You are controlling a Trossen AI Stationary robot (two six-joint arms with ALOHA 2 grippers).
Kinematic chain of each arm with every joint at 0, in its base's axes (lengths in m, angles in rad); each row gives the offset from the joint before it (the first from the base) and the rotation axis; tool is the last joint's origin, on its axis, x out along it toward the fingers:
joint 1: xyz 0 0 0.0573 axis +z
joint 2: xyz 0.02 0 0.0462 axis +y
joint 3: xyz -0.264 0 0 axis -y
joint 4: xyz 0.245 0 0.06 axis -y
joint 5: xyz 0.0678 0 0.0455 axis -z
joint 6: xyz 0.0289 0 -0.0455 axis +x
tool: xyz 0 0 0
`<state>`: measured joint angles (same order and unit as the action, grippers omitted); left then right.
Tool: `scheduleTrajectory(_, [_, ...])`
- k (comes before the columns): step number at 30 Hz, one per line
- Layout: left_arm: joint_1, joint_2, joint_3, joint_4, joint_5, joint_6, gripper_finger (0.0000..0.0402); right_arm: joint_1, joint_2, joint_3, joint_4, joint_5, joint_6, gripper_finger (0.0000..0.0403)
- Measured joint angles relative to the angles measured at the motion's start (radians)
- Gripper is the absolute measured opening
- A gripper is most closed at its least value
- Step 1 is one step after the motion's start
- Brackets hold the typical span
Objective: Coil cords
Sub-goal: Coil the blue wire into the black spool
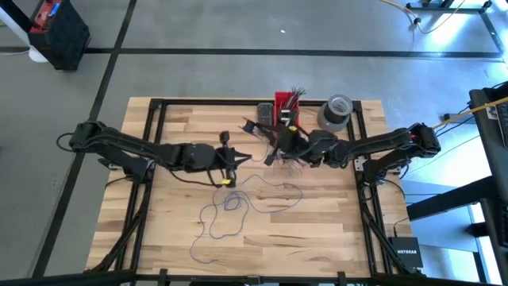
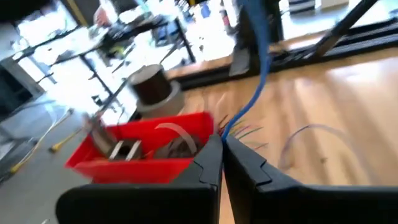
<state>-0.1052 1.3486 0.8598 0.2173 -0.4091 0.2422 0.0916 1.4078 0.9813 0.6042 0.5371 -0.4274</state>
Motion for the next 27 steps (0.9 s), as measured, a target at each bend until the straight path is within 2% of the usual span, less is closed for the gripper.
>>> scheduleTrajectory(3, [0.039,0.005,0.001,-0.060,-0.032,-0.015,0.0005,0.031,-0.042,0.000,-0.001,-0.010,-0.003,0.0008])
scheduleTrajectory(6, [0.071,-0.001,0.001,-0.152,-0.112,-0.042,0.0005,0.089,-0.082,0.000,-0.019,-0.014,-0.035,0.0008])
scheduleTrajectory(10, [0.094,-0.020,0.002,-0.241,-0.259,-0.080,0.0005,0.165,-0.134,0.000,-0.119,0.020,-0.053,0.0008])
scheduleTrajectory(12, [0.098,-0.031,0.003,-0.264,-0.294,-0.093,0.0005,0.194,-0.150,0.000,-0.203,0.046,-0.052,0.0008])
scheduleTrajectory(17, [0.089,-0.078,0.002,-0.275,-0.304,-0.112,0.0005,0.227,-0.150,0.000,-0.451,0.141,-0.020,0.0008])
scheduleTrajectory(22, [0.060,-0.142,0.002,-0.352,-0.301,-0.136,0.0005,0.221,-0.111,0.000,-0.707,0.183,0.039,0.0008])
scheduleTrajectory(27, [0.049,-0.186,0.002,-0.396,-0.301,-0.197,0.0005,0.196,-0.029,-0.019,-0.761,0.228,0.079,0.0008])
